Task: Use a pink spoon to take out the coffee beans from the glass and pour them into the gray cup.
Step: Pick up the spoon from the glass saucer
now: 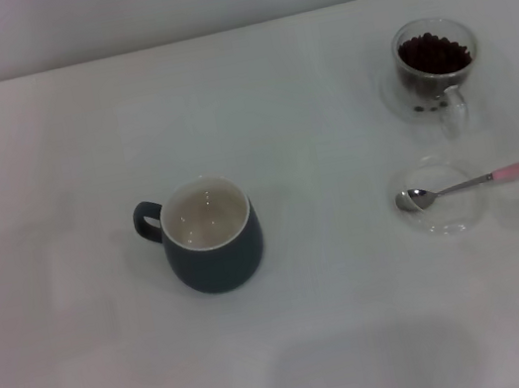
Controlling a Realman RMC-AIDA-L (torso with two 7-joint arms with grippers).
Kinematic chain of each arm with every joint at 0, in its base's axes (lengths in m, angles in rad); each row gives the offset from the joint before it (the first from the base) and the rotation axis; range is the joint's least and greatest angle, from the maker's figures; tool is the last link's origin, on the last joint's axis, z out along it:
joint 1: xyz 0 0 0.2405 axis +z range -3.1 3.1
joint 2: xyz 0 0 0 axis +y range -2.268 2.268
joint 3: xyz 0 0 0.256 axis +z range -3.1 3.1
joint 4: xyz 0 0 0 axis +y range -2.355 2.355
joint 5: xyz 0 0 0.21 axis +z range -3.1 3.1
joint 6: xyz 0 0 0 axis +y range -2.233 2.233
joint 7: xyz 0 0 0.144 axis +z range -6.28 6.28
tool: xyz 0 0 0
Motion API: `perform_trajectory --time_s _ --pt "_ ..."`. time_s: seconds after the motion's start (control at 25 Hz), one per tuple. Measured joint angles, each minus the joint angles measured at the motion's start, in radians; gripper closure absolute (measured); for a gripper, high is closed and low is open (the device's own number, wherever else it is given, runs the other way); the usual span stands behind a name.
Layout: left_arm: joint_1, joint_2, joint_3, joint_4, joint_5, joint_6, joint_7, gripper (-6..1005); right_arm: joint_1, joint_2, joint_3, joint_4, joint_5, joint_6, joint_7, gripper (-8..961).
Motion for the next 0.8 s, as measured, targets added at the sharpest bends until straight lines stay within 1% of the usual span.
perform_trajectory --time_s 0.12,0.56,0.8 --pt "0.005 -0.001 0.000 -0.029 0.018 0.018 -0.001 198 0.007 0.004 0.001 -0.004 -0.013 -0.001 0.001 192" --pt "0.019 -0.003 0.009 -0.062 0.038 0.023 -0.003 196 0.021 0.008 -0.001 -0.006 -0.054 -0.018 0.005 235" --pt "0.015 -0.003 0.010 -0.064 0.039 0.024 -0.004 197 0.042 0.019 -0.003 -0.007 -0.075 -0.043 0.005 263"
